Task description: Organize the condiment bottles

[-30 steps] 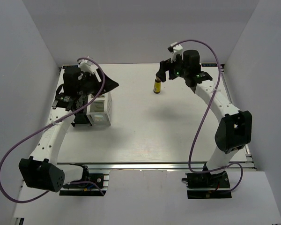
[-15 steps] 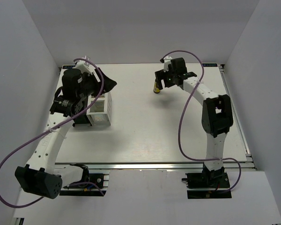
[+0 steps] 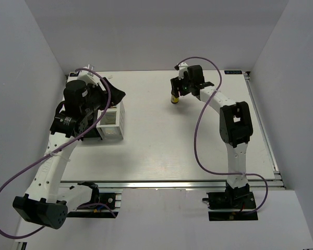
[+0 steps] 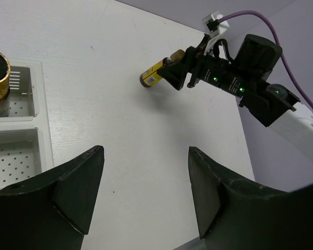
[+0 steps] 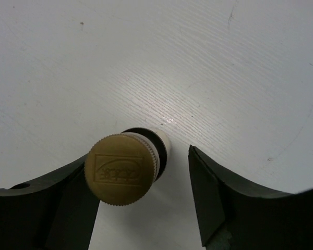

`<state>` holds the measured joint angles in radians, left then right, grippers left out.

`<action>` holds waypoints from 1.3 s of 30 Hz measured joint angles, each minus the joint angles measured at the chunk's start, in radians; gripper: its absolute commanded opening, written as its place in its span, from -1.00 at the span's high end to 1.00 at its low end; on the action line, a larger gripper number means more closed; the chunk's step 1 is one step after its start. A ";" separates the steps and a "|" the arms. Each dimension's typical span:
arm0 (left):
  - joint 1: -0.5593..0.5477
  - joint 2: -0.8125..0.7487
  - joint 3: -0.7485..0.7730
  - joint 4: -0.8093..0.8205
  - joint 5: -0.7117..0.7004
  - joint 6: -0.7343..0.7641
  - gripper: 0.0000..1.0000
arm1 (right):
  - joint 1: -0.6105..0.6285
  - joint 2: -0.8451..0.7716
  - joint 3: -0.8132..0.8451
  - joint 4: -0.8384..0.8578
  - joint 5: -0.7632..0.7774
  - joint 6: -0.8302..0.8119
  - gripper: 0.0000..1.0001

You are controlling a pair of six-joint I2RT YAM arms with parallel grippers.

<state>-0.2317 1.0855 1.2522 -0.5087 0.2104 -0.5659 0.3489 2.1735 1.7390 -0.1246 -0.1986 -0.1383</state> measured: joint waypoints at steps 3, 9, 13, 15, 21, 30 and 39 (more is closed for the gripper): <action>0.000 0.000 0.000 -0.019 -0.014 0.000 -0.50 | 0.001 0.011 0.008 0.024 -0.014 -0.001 -0.09; 0.000 -0.005 0.000 -0.040 -0.039 0.001 -0.50 | 0.002 0.018 0.012 0.043 -0.034 -0.008 0.84; 0.000 -0.008 0.010 -0.056 -0.054 0.004 -0.50 | 0.002 0.017 0.011 0.042 -0.072 -0.030 1.00; 0.000 -0.008 0.026 -0.068 -0.069 0.009 -0.50 | 0.003 0.012 0.011 0.028 -0.121 -0.034 1.00; -0.001 -0.027 0.079 -0.076 -0.134 0.044 -0.50 | 0.037 -0.026 0.087 -0.084 -0.341 -0.032 1.00; -0.001 -0.105 0.097 -0.085 -0.226 0.076 -0.50 | 0.332 -0.103 0.281 -0.103 -0.487 0.022 1.00; -0.001 -0.216 0.097 -0.126 -0.287 0.076 -0.51 | 0.499 -0.021 0.439 -0.043 -0.489 0.105 1.00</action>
<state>-0.2325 0.8696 1.3487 -0.6342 -0.0765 -0.4896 0.8482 2.1529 2.1777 -0.1677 -0.6880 -0.0330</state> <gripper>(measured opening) 0.752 0.478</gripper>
